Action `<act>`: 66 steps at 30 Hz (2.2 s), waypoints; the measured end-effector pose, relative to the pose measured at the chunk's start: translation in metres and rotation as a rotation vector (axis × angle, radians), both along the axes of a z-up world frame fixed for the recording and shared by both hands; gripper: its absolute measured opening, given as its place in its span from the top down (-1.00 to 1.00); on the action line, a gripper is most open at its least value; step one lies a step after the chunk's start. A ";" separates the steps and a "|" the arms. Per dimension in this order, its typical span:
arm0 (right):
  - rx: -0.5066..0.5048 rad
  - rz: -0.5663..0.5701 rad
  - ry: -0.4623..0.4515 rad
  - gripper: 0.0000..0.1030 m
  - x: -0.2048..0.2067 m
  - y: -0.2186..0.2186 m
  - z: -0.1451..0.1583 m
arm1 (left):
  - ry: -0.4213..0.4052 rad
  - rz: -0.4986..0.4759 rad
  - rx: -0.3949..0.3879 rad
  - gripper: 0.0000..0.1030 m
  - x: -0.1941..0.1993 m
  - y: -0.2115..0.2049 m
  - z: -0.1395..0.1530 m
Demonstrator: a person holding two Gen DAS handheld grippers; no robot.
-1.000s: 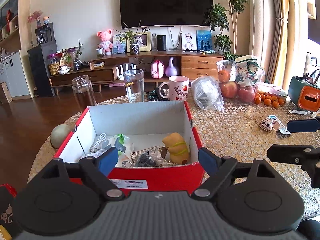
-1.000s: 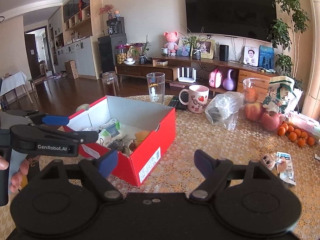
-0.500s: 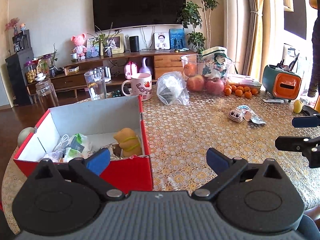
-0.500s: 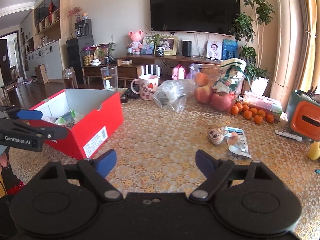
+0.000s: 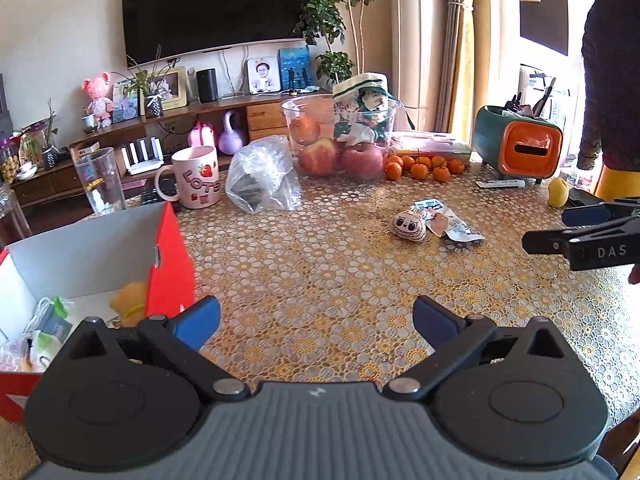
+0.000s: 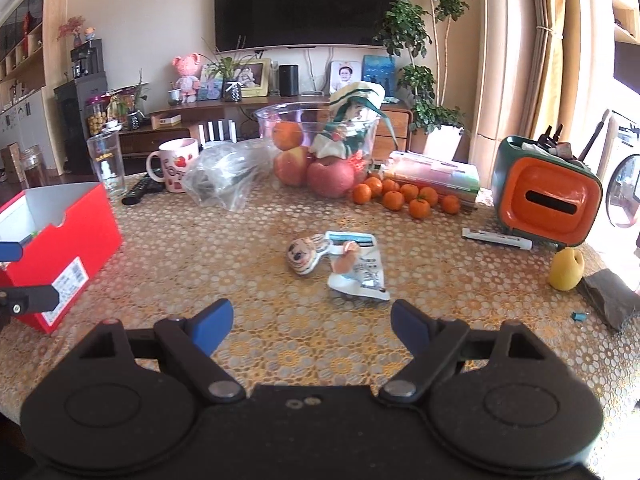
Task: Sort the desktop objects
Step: 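Withdraw both open tools from the box toward the doll and white packet, then grasp the plush doll with the left tool while the right tool grasps the white packet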
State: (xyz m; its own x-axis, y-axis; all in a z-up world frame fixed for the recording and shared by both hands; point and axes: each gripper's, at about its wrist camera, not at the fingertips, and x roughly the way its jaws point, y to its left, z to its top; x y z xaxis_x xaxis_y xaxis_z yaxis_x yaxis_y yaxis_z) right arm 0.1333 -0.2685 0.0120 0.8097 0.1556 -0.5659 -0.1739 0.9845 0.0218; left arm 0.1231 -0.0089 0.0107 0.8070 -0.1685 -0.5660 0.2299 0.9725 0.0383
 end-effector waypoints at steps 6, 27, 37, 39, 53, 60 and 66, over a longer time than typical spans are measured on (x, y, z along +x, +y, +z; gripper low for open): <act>0.024 -0.052 0.032 -0.67 0.046 -0.025 -0.017 | 0.019 -0.055 -0.008 -1.00 0.037 -0.032 -0.015; 0.012 -0.005 0.112 -0.62 0.160 -0.031 -0.076 | -0.005 -0.205 0.059 -1.00 0.155 -0.110 -0.070; -0.005 0.009 0.124 -0.43 0.186 -0.026 -0.096 | -0.026 -0.250 0.110 -0.99 0.186 -0.122 -0.087; -0.002 0.016 0.113 -0.30 0.186 -0.026 -0.096 | -0.029 -0.261 0.113 -0.99 0.190 -0.124 -0.089; 0.021 0.056 0.108 0.20 0.180 -0.045 -0.084 | 0.010 -0.336 0.117 -0.83 0.215 -0.152 -0.105; 0.019 0.060 0.113 -0.36 0.190 -0.038 -0.089 | 0.030 -0.343 0.085 -0.52 0.223 -0.149 -0.105; 0.049 0.047 0.116 -0.33 0.199 -0.033 -0.093 | 0.048 -0.360 0.042 -0.03 0.224 -0.147 -0.105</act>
